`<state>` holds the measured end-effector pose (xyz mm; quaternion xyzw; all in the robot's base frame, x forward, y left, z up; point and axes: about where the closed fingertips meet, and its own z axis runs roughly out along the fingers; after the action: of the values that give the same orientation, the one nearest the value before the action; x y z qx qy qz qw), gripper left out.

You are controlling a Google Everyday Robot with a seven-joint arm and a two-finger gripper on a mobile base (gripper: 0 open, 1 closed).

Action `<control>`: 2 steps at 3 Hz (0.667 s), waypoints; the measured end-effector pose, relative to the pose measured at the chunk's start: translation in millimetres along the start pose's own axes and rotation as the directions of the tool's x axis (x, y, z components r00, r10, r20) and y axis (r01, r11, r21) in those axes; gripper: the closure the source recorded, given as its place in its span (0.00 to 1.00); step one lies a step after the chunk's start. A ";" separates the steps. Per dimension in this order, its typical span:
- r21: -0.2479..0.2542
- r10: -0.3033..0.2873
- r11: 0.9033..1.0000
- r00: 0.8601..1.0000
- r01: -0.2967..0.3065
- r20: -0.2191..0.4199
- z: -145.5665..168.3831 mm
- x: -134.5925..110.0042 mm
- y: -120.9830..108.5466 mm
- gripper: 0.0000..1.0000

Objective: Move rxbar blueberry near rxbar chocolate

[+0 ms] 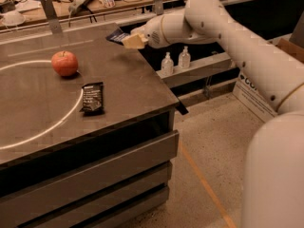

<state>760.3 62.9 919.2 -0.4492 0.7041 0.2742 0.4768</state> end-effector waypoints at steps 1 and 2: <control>-0.078 -0.015 0.997 1.000 0.013 -0.020 -30.3 14.2 41.2 1.00; -0.152 -0.044 0.988 0.998 0.038 -0.039 -37.6 24.6 85.3 1.00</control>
Offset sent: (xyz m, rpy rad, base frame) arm -0.1281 -0.0025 -0.0156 -0.0580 0.0488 0.2057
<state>664.6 61.2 908.0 -0.5041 0.6816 0.3075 0.4320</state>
